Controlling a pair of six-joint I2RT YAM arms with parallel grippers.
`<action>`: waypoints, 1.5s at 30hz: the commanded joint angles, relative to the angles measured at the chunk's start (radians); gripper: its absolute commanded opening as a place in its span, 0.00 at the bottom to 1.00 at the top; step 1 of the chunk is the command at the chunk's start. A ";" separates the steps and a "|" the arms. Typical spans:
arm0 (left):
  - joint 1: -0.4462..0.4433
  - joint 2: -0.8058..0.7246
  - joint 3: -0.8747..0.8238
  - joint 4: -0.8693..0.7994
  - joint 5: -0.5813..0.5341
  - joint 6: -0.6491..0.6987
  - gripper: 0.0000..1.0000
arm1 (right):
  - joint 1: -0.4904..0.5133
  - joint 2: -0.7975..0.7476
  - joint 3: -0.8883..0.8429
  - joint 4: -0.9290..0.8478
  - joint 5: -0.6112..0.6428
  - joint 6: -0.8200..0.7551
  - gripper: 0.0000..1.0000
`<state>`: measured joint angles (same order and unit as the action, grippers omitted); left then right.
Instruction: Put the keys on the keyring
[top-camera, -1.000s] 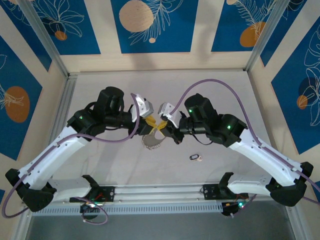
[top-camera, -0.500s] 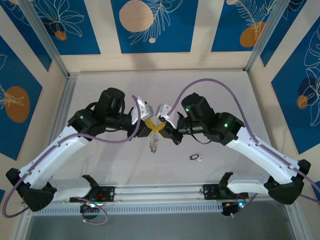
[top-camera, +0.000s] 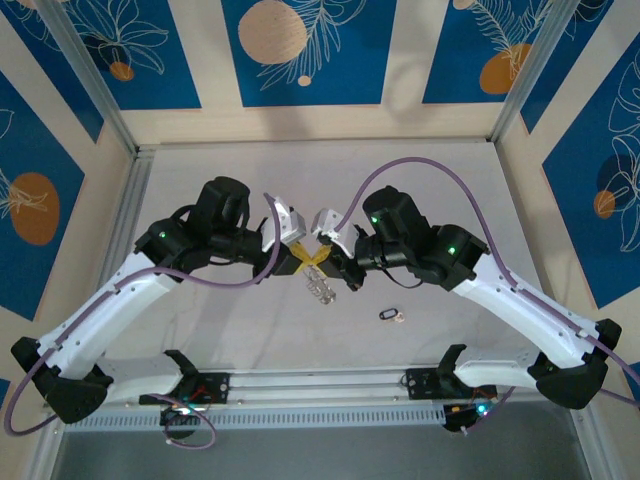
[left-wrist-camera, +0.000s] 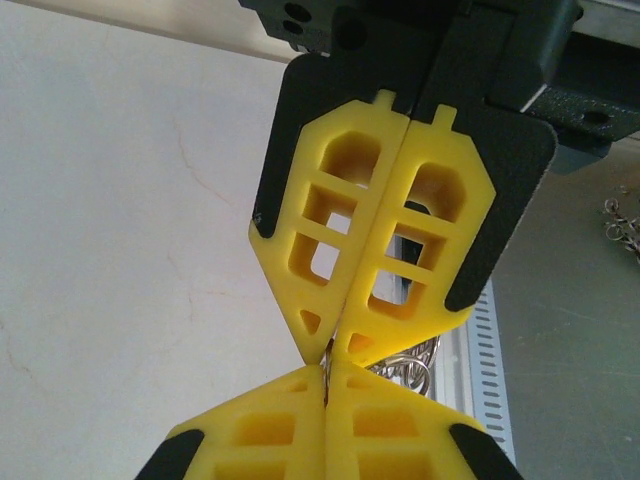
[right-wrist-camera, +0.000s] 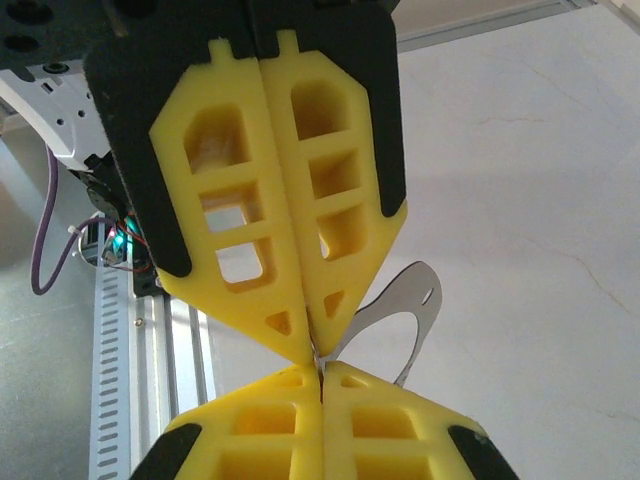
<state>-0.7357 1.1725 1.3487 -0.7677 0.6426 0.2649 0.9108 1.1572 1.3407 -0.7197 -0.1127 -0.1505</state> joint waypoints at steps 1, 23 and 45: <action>0.003 -0.006 -0.017 -0.053 0.025 0.015 0.00 | -0.011 -0.019 0.050 0.100 -0.061 0.005 0.00; 0.099 -0.111 -0.181 0.195 0.112 -0.128 0.00 | -0.184 -0.217 -0.248 0.150 0.017 0.356 0.69; 0.159 -0.241 -0.413 0.477 0.205 -0.340 0.00 | -0.328 -0.307 -0.813 -0.136 0.302 1.139 0.65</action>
<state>-0.5938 0.9291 0.9443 -0.3653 0.7956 -0.0296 0.5552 0.8272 0.5159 -0.8356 0.0940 0.9215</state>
